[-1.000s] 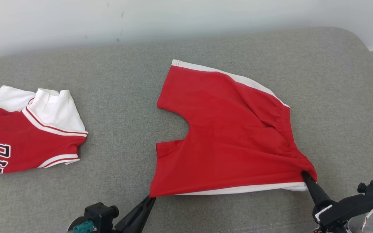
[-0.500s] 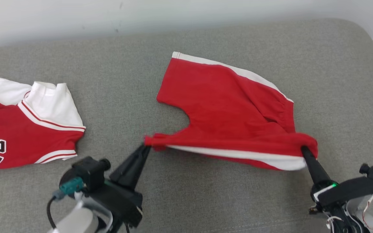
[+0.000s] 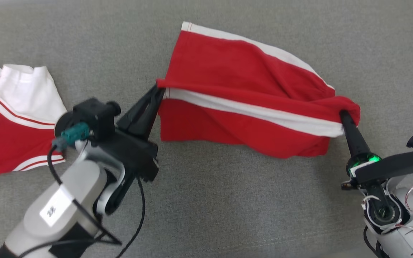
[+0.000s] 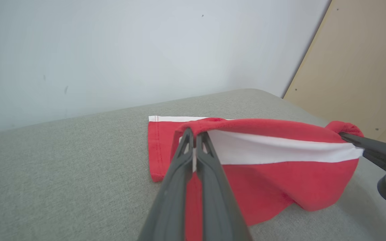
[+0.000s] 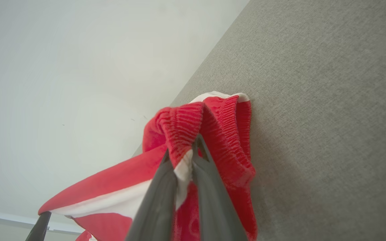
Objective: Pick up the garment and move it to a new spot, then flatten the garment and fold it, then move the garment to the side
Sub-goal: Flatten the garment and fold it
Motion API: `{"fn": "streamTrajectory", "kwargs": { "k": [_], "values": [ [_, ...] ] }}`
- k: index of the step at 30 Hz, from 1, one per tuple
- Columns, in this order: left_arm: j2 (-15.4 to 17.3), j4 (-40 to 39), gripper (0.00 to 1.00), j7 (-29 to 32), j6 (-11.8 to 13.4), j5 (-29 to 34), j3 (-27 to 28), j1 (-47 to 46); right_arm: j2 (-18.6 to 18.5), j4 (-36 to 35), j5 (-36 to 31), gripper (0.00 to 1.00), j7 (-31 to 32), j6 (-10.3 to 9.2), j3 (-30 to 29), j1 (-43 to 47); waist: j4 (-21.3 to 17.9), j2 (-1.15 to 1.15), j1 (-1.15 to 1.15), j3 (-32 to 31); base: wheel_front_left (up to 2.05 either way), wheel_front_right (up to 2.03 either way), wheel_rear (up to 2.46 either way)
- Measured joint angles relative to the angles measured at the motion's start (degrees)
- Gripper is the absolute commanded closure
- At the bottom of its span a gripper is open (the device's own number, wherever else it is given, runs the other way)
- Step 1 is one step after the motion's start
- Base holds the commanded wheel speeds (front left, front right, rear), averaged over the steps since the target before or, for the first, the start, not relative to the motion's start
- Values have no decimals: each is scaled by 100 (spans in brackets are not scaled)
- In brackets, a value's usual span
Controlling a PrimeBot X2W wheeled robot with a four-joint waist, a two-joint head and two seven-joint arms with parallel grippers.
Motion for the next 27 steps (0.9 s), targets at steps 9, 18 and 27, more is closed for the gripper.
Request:
{"fn": "streamTrajectory", "kwargs": {
  "k": [9,18,27],
  "values": [
    [-280,721,100,132,-191,91,136,-1193,193,202,-75,100,-97,0,-2,-489,-84,1,0,576,0,0,0],
    [-539,1549,100,279,-246,285,187,-2184,486,393,-116,100,-159,0,-9,-1127,-218,0,0,991,0,0,0],
    [-636,2403,100,382,-301,363,187,-2683,769,692,-160,100,-256,-8,3,-1683,-458,0,-1,1325,0,0,0]
  ]
}}
